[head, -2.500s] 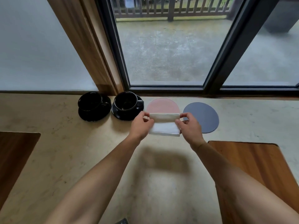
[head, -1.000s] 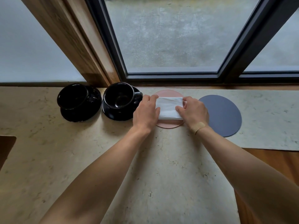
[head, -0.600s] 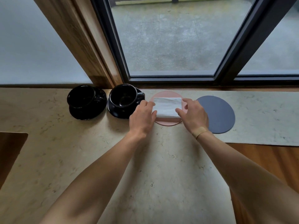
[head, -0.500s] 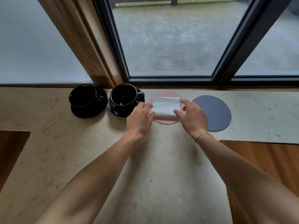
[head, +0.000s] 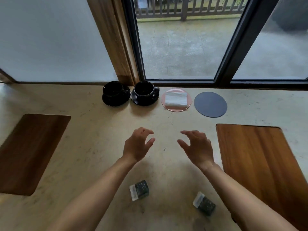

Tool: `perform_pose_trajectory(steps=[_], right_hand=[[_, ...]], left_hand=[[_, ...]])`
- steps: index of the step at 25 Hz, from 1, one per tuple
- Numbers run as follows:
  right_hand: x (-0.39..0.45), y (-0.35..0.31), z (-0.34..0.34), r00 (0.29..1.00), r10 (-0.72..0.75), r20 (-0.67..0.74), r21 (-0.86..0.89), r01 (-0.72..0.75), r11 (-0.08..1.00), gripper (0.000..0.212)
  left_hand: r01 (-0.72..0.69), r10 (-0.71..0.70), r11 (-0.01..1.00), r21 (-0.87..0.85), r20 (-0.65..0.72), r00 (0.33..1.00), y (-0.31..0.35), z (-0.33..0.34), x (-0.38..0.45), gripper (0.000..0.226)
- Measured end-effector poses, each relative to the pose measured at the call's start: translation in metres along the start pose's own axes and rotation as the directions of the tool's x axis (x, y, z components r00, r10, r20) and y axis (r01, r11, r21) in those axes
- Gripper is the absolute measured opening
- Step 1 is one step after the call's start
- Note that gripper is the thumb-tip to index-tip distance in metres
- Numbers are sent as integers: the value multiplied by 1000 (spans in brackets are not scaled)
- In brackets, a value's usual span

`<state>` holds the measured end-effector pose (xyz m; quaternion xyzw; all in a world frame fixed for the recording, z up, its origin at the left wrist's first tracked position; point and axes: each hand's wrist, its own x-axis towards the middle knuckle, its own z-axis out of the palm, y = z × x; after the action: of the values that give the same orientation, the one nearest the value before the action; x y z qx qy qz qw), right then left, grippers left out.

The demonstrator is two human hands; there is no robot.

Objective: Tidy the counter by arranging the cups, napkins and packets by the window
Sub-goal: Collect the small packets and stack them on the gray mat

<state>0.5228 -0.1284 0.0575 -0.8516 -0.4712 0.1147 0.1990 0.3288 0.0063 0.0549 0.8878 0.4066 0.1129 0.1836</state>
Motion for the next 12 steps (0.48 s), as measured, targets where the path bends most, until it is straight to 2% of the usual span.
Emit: perform_pose_trajectory(steps=[4,9,12], right_hand=[[-67,-5,0,990,31,137,92,-44,995,43],[-138,-12,7,978,-66,200,69,53,996,42],[-167,-21,19,970,-106,219,74,91,993,40]], left_hand=[[120,-118,993,-13,71,990,1,-4,-69,32],[222,-216,973,-67,77,973,-11,-7,-155,30],[233,-226,970,-66,94,970,-23,-7,-200,31]])
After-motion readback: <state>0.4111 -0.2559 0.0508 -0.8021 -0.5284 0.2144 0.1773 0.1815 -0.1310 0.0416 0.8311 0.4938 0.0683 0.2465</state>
